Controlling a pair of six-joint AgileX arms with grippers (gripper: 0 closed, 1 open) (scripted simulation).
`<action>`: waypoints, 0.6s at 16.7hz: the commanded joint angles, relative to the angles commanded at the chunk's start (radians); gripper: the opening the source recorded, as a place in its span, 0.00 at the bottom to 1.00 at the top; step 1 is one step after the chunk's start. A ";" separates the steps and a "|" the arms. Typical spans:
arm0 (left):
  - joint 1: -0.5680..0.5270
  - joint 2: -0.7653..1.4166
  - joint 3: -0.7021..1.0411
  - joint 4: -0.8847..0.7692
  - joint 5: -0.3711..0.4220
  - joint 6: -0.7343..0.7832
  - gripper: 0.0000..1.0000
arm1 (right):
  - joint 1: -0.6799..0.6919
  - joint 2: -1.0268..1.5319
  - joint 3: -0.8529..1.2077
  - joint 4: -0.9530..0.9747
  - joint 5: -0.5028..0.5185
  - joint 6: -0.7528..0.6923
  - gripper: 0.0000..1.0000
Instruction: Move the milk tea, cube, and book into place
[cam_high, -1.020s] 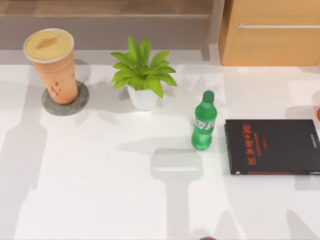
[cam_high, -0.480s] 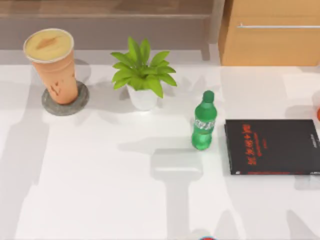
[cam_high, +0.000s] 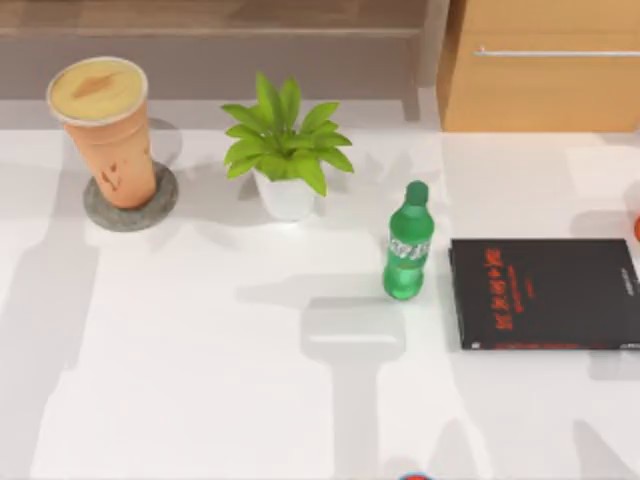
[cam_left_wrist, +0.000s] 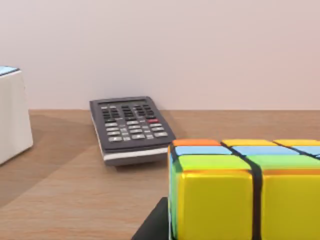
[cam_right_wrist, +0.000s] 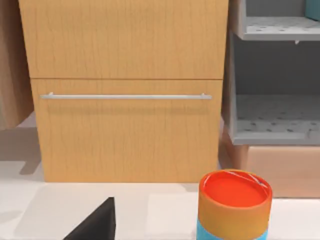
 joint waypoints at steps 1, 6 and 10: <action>0.000 0.000 0.000 0.000 0.000 0.000 0.83 | 0.000 0.000 0.000 0.000 0.000 0.000 1.00; 0.000 0.000 0.000 0.000 0.000 0.000 1.00 | 0.000 0.000 0.000 0.000 0.000 0.000 1.00; 0.000 0.000 0.000 0.000 0.000 0.000 1.00 | 0.000 0.000 0.000 0.000 0.000 0.000 1.00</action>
